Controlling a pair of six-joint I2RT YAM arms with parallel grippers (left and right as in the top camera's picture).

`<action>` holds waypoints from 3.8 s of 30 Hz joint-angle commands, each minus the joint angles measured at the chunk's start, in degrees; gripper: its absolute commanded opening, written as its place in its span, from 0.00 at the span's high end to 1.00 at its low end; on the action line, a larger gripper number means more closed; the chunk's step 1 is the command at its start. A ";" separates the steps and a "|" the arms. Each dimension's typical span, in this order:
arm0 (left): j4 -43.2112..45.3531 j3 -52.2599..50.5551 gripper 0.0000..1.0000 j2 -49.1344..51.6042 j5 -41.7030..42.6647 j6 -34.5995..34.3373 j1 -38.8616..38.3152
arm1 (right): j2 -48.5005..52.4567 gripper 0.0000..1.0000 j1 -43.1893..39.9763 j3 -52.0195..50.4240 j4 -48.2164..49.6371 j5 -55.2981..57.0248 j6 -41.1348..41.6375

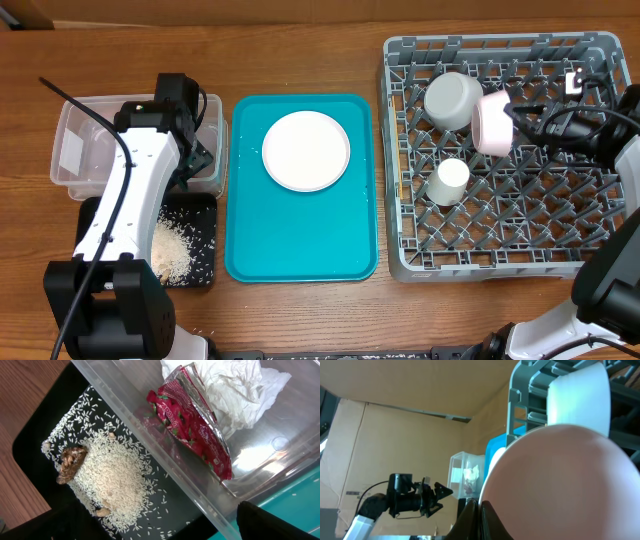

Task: Sort waste into correct bins and load items into the dishwasher
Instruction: 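Lower the pink plate into the rack and open the right gripper, then move the right gripper back to the white plate on the teal tray, then push the white plate's edge and grasp its rim with the right gripper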

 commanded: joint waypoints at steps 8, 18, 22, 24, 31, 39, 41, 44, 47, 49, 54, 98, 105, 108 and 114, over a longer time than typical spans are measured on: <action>-0.13 0.76 0.00 0.52 -1.16 -0.37 -0.13 | 0.39 0.96 -3.54 -3.32 5.51 1.11 2.89; -0.13 0.76 0.00 0.52 -1.16 -0.35 -0.13 | 0.39 0.62 -6.73 -3.32 5.33 6.51 2.93; -0.13 0.76 0.00 0.52 -1.16 -0.35 -0.13 | 0.37 0.57 -7.34 -3.32 5.64 6.54 3.21; -0.13 0.76 0.00 0.52 -1.16 -0.37 -0.13 | 0.37 0.53 -7.82 -3.32 6.40 6.54 4.83; -0.13 0.76 0.00 0.52 -1.16 -0.35 -0.13 | 0.37 0.43 -9.90 -3.32 10.93 6.56 9.68; -0.13 0.76 0.00 0.52 -1.16 -0.35 -0.13 | 0.37 0.40 -10.69 -3.32 14.03 11.32 14.95; -0.13 0.76 0.00 0.52 -1.16 -0.35 -0.13 | 0.37 0.38 -10.49 -3.32 13.40 11.54 14.84; -0.13 0.76 0.00 0.52 -1.16 -0.37 -0.13 | 0.37 0.34 -9.64 -3.32 12.81 11.52 14.75; -0.13 0.76 0.00 0.52 -1.16 -0.37 -0.13 | 0.37 0.30 -7.96 -3.32 12.37 11.15 14.75; -0.13 0.76 0.00 0.52 -1.16 -0.37 -0.13 | 0.37 0.28 -6.03 -3.32 12.41 8.81 14.73; -0.13 0.76 0.00 0.52 -1.16 -0.37 -0.13 | 0.37 0.27 1.05 -3.32 14.51 4.26 14.73; -0.15 0.76 0.00 0.52 -1.16 -0.35 -0.11 | 2.54 0.32 73.48 -3.32 31.04 98.92 15.02; -0.13 0.76 0.00 0.52 -1.16 -0.37 -0.11 | 2.54 0.28 68.35 -3.32 31.10 98.44 18.23; -0.13 0.76 0.00 0.52 -1.16 -0.37 -0.13 | 2.54 0.28 66.90 -3.32 31.04 96.74 18.23; -0.13 0.76 0.00 0.52 -1.16 -0.35 -0.13 | 3.65 0.28 65.09 -3.32 31.26 95.03 18.21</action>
